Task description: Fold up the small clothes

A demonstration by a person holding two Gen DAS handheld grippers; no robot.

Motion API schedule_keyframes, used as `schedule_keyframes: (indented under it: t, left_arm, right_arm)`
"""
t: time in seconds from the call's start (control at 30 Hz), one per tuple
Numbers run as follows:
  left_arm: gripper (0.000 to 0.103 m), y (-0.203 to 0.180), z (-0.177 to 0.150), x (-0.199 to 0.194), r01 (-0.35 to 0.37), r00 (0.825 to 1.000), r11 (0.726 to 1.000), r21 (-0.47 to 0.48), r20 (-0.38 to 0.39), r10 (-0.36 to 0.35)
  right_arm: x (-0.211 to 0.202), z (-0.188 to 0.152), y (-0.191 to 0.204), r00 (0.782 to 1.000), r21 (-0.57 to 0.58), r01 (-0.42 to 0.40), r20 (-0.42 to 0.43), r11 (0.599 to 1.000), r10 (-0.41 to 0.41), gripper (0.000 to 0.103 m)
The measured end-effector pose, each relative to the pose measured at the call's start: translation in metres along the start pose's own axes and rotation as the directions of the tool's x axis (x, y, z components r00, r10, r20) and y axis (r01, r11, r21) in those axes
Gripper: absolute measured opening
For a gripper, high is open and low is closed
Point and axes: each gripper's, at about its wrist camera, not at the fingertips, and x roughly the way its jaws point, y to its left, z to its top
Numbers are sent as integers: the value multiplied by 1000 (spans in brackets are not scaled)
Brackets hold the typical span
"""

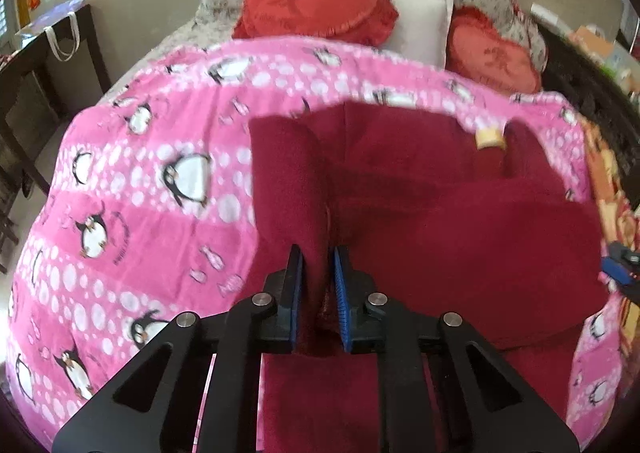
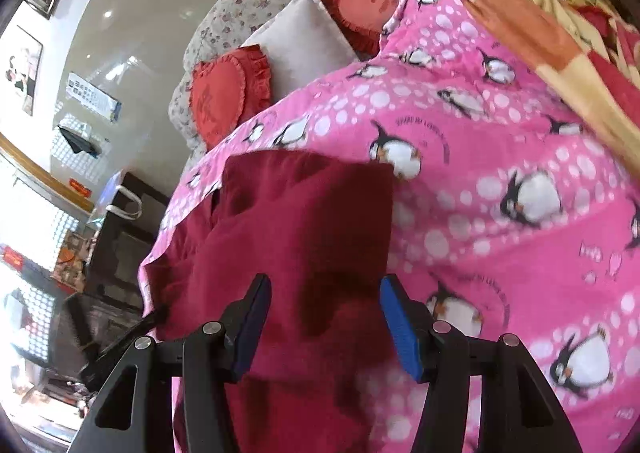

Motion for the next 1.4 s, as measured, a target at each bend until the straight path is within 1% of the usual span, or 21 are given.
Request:
schedule_keyframes:
  t: [0.13,0.2,0.27,0.33,0.37,0.4,0.43,0.47,0.5,0.6,0.7,0.8,0.83,0.9,0.97,1.0,1.03,1.1,1.2,1.3,1.4]
  left_arm:
    - [13,17,8,-13,15,999,999,-50,33,-13]
    - [12,22,11,-17,23,998,998,-67,60,-19]
    - [8,23,14,-15,-11,998,998,-62,68,15]
    - [8,21,11,-5,-36,999,998,-51,38,38]
    - [8,20,9,2,-34,999,998,-45,9,35]
    - [8,20,6,5,-37,999,998,-41,-7,37]
    - [8,18,3,8,-45,999,998,-35,-14,45]
    - [8,17,1,7,-49,999,998,-26,-11,49]
    - [8,16,-1,4,-51,999,999,-18,-4,51]
    - [9,16,-4,-6,-23,1000,1000,-17,21,23]
    - [11,10,-6,-7,-17,1000,1000,1,16,17]
    - [17,3,-12,3,-34,999,999,22,-17,34]
    - [19,2,-16,6,-33,999,999,22,-30,33]
    - [25,-1,-21,8,-25,998,999,35,-48,26]
    - [31,-2,-25,5,-17,997,998,56,-74,21]
    - [39,0,-28,1,1,996,998,61,-85,4]
    - [47,3,-30,-3,13,996,998,58,-90,-8]
    - [56,15,-39,-12,31,995,999,25,-97,-28]
    - [56,32,-57,-19,55,989,998,-34,-135,-59]
    - [56,44,-78,-22,67,982,995,-71,-171,-79]
    - [56,49,-101,-22,51,977,995,-82,-202,-66]
  right_arm:
    - [23,20,-1,999,9,34,-23,999,-34,59]
    - [38,27,0,997,3,55,-46,999,-54,64]
    - [52,31,1,994,-13,83,-71,996,-83,63]
    - [63,34,14,988,-122,132,-58,984,-140,52]
    - [66,35,21,978,-194,201,-13,960,-207,44]
    - [71,35,26,959,-240,281,31,929,-282,37]
    - [76,35,26,944,-250,327,42,911,-327,35]
    - [77,36,22,941,-235,334,30,913,-337,35]
    - [72,38,16,954,-195,296,14,935,-299,35]
    - [40,34,2,977,-93,213,-8,973,-215,36]
    - [10,17,6,988,-117,154,-1,981,-155,36]
    - [8,-11,18,987,-219,144,-37,965,-155,36]
    - [15,-21,19,978,-268,180,-56,946,-202,36]
    - [37,-34,9,939,-319,299,-70,899,-337,36]
    - [37,-32,1,948,-264,280,-74,923,-308,36]
    - [29,-29,2,953,-239,272,-71,932,-296,36]
    - [23,-27,3,954,-234,273,-57,933,-293,36]
    - [4,-26,12,954,-236,288,-6,928,-298,41]
    - [-9,-33,22,965,-249,246,-28,937,-261,49]
    - [-17,-56,24,978,-240,162,-91,957,-188,49]
    - [-7,-76,18,975,-207,129,-151,970,-162,49]
